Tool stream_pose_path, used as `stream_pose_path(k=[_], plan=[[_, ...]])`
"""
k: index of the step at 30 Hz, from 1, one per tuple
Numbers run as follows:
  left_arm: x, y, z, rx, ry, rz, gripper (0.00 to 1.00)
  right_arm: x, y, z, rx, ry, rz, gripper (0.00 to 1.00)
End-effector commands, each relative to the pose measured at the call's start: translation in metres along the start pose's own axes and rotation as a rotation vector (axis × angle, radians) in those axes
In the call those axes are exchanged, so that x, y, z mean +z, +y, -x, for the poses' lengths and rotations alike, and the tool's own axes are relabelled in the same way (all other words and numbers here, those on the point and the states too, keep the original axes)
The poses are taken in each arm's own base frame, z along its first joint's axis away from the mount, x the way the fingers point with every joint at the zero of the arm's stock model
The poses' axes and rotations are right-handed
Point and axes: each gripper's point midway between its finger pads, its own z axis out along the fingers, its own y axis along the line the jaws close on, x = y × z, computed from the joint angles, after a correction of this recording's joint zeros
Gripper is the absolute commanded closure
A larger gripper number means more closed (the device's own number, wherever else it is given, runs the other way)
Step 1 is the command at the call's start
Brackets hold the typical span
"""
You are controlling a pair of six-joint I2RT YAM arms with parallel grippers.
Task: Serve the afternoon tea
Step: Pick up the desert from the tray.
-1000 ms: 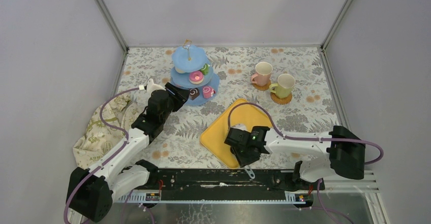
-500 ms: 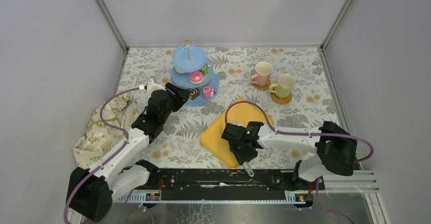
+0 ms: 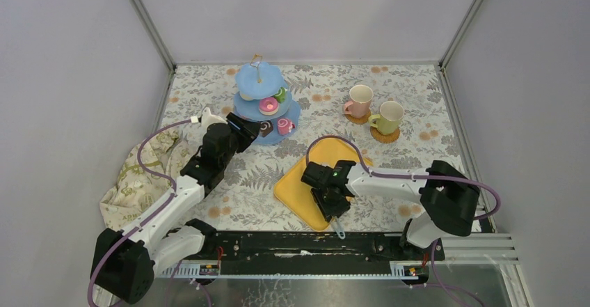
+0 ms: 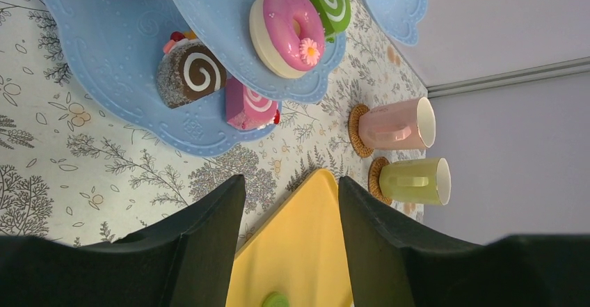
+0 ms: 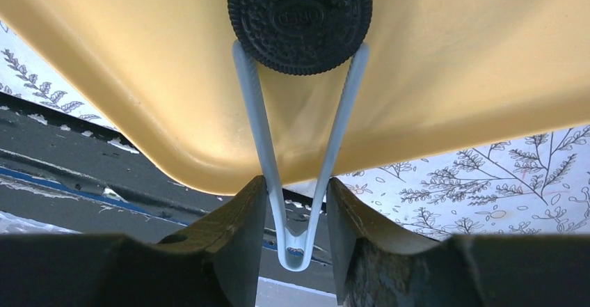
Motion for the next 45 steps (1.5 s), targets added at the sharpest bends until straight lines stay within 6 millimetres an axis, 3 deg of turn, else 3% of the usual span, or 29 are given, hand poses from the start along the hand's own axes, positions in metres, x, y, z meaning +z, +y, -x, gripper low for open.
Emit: stream_pose_path(k=[1, 17, 28, 45], plan=[[0.003, -0.009, 0.002, -0.012, -0.014, -0.043, 0.4, -0.001, 0.004, 0.019, -0.02, -0.034, 0.022, 0.57], [0.004, -0.004, 0.001, -0.008, -0.018, -0.029, 0.4, 0.014, 0.0, 0.043, -0.012, -0.106, 0.005, 0.51], [0.0, -0.003, 0.002, -0.002, -0.02, -0.019, 0.4, 0.019, -0.013, 0.038, 0.027, -0.146, -0.025, 0.45], [-0.005, -0.003, 0.005, 0.008, -0.029, -0.011, 0.4, 0.011, -0.023, 0.027, 0.06, -0.214, -0.02, 0.4]])
